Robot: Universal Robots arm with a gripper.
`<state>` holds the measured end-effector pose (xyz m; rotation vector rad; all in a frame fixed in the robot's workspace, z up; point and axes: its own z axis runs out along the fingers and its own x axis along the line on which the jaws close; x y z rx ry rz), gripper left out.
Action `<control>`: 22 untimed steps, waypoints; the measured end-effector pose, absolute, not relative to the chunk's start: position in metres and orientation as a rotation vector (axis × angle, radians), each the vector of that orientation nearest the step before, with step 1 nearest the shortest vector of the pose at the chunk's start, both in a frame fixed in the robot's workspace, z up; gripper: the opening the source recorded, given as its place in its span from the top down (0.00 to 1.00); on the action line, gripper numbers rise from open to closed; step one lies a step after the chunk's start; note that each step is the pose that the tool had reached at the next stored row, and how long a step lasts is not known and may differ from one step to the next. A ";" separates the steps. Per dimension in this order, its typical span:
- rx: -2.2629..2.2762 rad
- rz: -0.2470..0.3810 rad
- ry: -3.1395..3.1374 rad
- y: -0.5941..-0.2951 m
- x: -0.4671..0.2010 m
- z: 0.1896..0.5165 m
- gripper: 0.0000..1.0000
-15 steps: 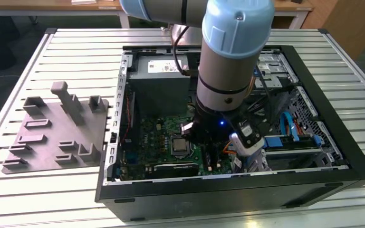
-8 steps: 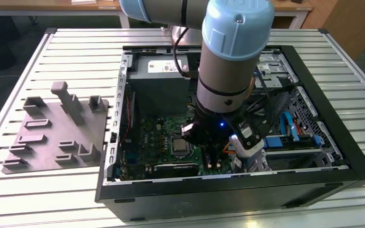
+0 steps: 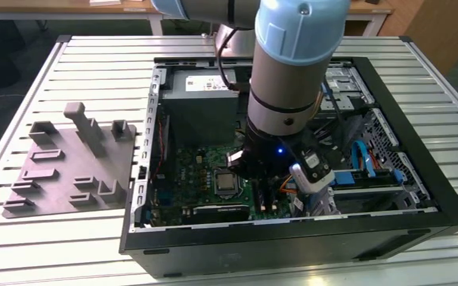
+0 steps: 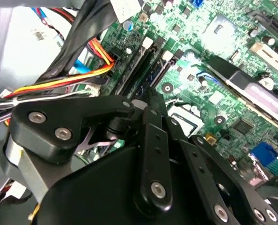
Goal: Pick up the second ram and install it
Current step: 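Press down the second ram until it locks into place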
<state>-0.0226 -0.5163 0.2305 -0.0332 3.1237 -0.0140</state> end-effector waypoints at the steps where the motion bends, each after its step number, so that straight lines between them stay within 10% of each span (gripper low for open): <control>1: -0.033 -0.015 3.124 -0.514 -0.023 0.231 0.89; 22: -0.033 -0.015 3.124 -0.481 -0.021 0.259 0.89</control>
